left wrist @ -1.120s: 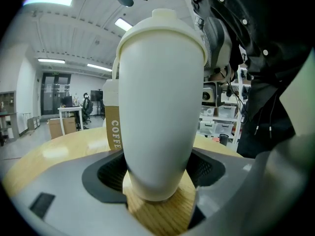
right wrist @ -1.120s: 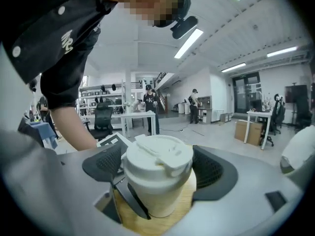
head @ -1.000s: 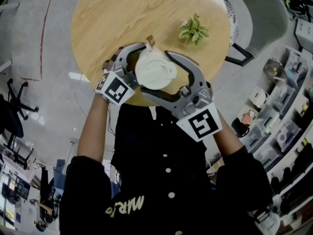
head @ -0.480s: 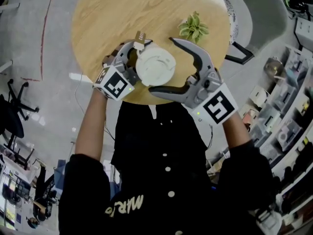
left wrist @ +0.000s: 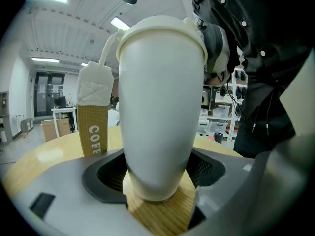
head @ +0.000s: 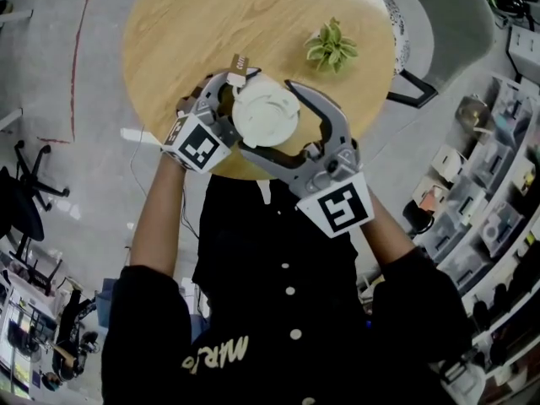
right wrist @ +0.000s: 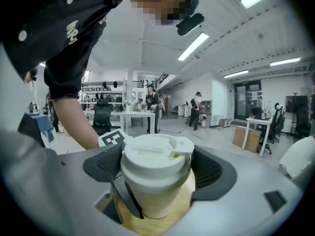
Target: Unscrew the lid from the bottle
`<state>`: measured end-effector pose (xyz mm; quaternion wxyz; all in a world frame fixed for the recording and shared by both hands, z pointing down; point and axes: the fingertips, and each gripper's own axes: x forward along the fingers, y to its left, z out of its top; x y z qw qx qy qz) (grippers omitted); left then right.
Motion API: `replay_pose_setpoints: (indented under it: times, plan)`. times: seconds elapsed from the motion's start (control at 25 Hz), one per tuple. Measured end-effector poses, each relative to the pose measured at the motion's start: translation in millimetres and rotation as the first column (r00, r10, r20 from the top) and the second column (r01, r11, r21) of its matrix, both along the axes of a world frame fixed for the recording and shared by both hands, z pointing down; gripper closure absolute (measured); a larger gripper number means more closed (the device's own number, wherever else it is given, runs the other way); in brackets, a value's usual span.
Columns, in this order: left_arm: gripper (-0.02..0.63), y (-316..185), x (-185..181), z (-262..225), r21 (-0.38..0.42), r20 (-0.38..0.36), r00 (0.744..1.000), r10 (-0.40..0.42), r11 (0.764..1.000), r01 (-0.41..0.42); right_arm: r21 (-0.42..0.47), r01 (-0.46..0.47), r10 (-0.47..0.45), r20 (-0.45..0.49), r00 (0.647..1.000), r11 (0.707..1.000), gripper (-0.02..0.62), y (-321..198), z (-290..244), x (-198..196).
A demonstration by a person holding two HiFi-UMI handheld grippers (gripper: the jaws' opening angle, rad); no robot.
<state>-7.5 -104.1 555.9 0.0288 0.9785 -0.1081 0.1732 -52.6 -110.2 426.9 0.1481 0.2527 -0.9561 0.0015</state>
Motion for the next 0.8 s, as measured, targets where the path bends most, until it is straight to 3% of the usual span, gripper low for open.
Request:
replay_pose_setpoints:
  times: [0.08, 0.12, 0.24, 0.32, 0.36, 0.48, 0.52, 0.64, 0.8]
  plan:
    - [0.245, 0, 0, 0, 0.002, 0.003, 1.000, 0.009, 1.000, -0.009, -0.006, 0.142, -0.142, -0.012, 0.990, 0.990, 0.153, 5, 1, 0]
    - [0.245, 0, 1, 0, 0.002, 0.003, 1.000, 0.015, 1.000, -0.015, -0.007, 0.242, -0.242, -0.015, 0.970, 0.970, 0.153, 8, 1, 0]
    - [0.245, 0, 1, 0, -0.002, 0.000, 1.000, 0.024, 1.000, -0.024, -0.021, 0.503, -0.503, 0.011, 0.864, 0.864, 0.155, 12, 0, 0]
    - [0.245, 1, 1, -1, -0.003, -0.002, 1.000, 0.020, 1.000, -0.020, -0.056, 0.564, -0.564, 0.019, 0.826, 0.824, 0.152, 12, 0, -2]
    - [0.245, 1, 1, -1, -0.002, -0.001, 1.000, 0.018, 1.000, -0.018, -0.069, 0.564, -0.565, 0.012, 0.825, 0.823, 0.152, 12, 1, -3]
    - [0.245, 1, 1, 0, 0.000, 0.001, 1.000, 0.014, 1.000, -0.014, -0.096, 0.461, -0.462, 0.011, 0.887, 0.882, 0.132, 10, 4, 4]
    - [0.245, 1, 1, 0, 0.000, 0.001, 1.000, 0.014, 1.000, -0.014, -0.102, 0.397, -0.396, 0.031, 0.918, 0.912, 0.088, 8, 2, 8]
    - [0.245, 1, 1, 0, -0.002, 0.000, 1.000, 0.013, 1.000, -0.013, -0.103, 0.167, -0.158, 0.095, 0.983, 0.981, 0.066, 5, -8, 12]
    - [0.245, 0, 1, 0, -0.002, -0.001, 1.000, 0.011, 1.000, -0.011, -0.057, -0.037, 0.039, 0.042, 0.998, 0.998, 0.067, 5, -2, 0]
